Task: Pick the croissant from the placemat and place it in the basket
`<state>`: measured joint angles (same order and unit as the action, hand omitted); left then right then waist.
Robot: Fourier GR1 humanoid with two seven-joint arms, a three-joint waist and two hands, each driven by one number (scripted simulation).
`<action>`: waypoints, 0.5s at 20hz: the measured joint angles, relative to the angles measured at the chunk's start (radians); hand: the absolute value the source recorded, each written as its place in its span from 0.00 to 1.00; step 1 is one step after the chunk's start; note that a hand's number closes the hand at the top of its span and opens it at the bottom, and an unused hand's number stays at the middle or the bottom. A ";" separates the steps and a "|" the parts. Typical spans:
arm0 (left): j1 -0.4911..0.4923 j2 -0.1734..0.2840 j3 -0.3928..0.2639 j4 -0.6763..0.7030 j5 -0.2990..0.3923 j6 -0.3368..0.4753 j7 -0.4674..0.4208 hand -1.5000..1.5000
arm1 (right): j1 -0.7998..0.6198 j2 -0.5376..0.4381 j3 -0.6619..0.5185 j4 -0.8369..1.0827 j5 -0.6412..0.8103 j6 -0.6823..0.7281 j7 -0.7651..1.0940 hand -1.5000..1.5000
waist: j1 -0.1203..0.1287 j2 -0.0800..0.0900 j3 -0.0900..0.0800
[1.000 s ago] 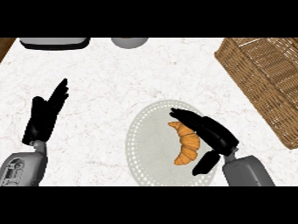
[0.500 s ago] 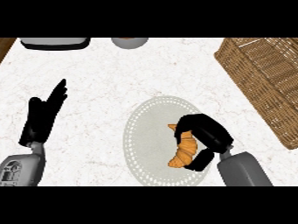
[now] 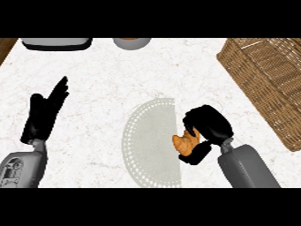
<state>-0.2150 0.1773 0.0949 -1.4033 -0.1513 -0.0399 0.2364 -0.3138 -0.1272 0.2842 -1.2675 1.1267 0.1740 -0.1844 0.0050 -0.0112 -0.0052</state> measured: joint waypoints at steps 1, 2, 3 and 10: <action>0.002 0.001 0.001 -0.004 0.001 -0.001 0.003 0.50 | -0.010 0.001 0.009 -0.001 0.034 0.013 0.049 1.00 | 0.001 0.000 0.000; 0.000 -0.003 -0.001 -0.004 -0.002 0.005 0.004 0.50 | -0.016 0.007 0.024 -0.009 0.066 0.025 0.096 1.00 | -0.001 0.000 0.000; 0.012 -0.008 -0.007 -0.015 -0.006 0.008 0.005 0.50 | -0.019 0.004 0.031 -0.014 0.091 0.028 0.123 1.00 | 0.000 0.001 0.001; 0.017 0.008 0.005 -0.030 -0.001 -0.005 0.015 0.50 | -0.007 0.058 -0.025 -0.179 0.035 0.134 0.220 1.00 | -0.011 0.005 0.004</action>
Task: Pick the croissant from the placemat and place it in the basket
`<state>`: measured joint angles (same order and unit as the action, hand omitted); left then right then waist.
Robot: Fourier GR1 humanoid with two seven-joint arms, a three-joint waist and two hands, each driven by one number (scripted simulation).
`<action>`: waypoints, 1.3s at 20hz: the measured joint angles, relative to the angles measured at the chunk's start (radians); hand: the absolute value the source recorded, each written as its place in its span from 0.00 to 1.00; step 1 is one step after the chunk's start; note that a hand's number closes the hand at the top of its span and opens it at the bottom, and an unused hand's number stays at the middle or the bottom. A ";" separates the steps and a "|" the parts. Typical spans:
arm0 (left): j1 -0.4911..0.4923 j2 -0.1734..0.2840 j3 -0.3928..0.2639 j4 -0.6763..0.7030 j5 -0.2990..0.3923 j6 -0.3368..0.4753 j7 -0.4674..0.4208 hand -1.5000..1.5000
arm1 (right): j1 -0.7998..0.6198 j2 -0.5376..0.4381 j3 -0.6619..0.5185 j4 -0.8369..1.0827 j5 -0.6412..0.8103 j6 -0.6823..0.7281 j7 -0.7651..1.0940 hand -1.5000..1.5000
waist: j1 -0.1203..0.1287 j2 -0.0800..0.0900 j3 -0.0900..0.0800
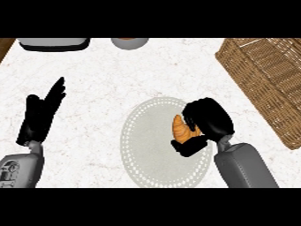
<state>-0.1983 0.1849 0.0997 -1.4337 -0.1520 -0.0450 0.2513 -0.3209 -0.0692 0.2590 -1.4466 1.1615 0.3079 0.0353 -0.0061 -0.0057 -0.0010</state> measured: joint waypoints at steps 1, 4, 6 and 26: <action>0.005 0.001 0.003 0.001 0.004 -0.003 -0.006 0.50 | -0.002 0.014 -0.011 -0.033 -0.035 0.018 0.020 1.00 | 0.000 0.000 0.000; 0.011 -0.006 -0.001 0.003 0.000 0.001 -0.005 0.50 | -0.013 0.042 -0.054 -0.155 -0.153 0.072 0.073 1.00 | -0.004 -0.001 0.001; 0.012 -0.009 0.001 0.009 -0.002 0.007 -0.010 0.50 | -0.016 0.053 -0.090 -0.230 -0.254 0.081 0.116 1.00 | -0.007 -0.001 0.001; -0.026 -0.008 0.012 0.052 -0.002 0.005 -0.033 0.50 | -0.695 -0.088 -0.520 -0.447 -0.738 0.295 0.814 1.00 | 0.004 0.003 0.000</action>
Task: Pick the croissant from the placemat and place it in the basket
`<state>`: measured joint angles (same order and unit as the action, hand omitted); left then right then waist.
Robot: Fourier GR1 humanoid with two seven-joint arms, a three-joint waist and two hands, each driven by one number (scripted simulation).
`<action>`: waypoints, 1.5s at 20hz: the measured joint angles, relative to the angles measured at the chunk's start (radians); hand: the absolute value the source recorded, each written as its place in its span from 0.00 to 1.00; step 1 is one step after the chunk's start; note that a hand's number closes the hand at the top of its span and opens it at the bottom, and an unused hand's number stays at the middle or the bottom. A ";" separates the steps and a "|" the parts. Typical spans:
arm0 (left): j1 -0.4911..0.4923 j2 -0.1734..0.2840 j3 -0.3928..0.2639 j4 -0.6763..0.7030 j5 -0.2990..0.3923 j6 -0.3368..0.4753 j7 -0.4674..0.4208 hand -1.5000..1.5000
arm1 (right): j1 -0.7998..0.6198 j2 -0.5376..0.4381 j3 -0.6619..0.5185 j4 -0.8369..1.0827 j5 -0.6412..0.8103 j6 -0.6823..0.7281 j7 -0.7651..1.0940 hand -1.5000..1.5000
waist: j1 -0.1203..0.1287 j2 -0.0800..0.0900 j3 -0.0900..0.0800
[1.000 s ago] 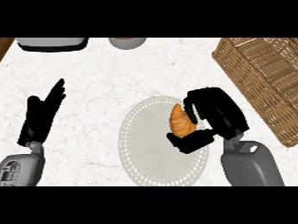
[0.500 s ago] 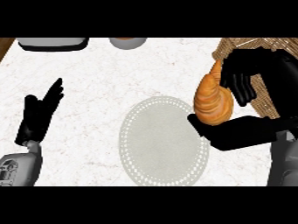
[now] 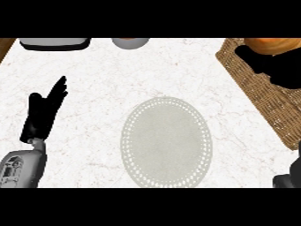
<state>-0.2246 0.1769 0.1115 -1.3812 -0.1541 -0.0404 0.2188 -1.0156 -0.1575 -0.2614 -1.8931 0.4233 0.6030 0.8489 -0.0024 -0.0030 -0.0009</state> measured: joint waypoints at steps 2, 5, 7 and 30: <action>-0.002 0.005 0.002 -0.002 0.004 -0.007 0.009 0.50 | -0.036 -0.065 0.001 0.052 0.026 0.016 -0.011 1.00 | 0.003 0.001 0.000; 0.002 0.000 -0.007 0.000 -0.001 -0.009 -0.001 0.50 | -0.063 -0.176 0.021 0.147 0.093 0.050 -0.050 1.00 | 0.010 0.006 -0.001; -0.003 -0.005 -0.010 -0.003 -0.002 -0.005 0.003 0.50 | -0.081 -0.251 0.036 0.209 0.130 0.074 -0.080 1.00 | 0.012 0.007 0.000; -0.024 -0.002 -0.005 0.003 -0.003 -0.012 0.013 0.50 | 0.009 -0.617 0.047 1.032 0.364 -0.226 -0.887 1.00 | 0.022 0.009 0.001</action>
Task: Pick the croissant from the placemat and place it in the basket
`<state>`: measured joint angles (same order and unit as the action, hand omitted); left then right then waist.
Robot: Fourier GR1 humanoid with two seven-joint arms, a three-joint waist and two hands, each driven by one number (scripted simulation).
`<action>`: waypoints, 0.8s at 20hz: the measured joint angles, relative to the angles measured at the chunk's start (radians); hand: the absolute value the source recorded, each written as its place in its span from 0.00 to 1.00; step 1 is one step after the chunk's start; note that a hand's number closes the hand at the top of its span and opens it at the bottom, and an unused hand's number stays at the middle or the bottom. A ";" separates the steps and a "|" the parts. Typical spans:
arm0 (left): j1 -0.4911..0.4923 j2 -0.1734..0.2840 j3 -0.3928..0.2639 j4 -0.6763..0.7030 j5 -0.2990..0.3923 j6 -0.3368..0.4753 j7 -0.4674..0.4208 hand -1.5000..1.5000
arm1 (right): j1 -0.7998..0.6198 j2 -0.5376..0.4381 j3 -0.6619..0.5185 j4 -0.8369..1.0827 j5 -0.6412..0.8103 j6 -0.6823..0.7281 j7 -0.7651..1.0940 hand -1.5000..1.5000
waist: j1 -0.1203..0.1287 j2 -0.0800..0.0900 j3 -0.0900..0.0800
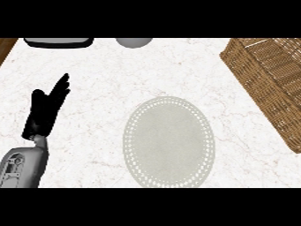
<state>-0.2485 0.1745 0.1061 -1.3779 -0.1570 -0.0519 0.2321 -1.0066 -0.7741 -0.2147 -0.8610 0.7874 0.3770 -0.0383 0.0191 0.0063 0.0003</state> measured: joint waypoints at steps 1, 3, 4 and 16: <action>0.005 0.002 0.002 -0.003 0.002 -0.001 0.001 0.50 | 0.005 -0.004 0.005 0.022 0.008 -0.008 -0.023 1.00 | 0.000 0.000 0.000; 0.011 -0.007 -0.006 -0.008 -0.004 0.003 -0.001 0.50 | 0.004 -0.005 0.010 0.080 0.025 -0.035 -0.061 1.00 | 0.000 0.000 0.000; 0.007 -0.005 -0.004 -0.009 -0.002 0.001 0.003 0.50 | -0.003 -0.001 0.010 0.113 0.031 -0.050 -0.075 1.00 | 0.001 0.000 0.000; 0.003 -0.001 -0.003 -0.003 -0.002 -0.006 -0.004 0.50 | -0.015 0.053 -0.111 0.380 -0.052 -0.136 -0.160 0.00 | 0.004 0.002 0.001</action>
<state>-0.2450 0.1733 0.1031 -1.3805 -0.1595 -0.0581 0.2279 -1.0212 -0.7209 -0.3254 -0.4806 0.7354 0.2411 -0.1982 0.0233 0.0084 0.0012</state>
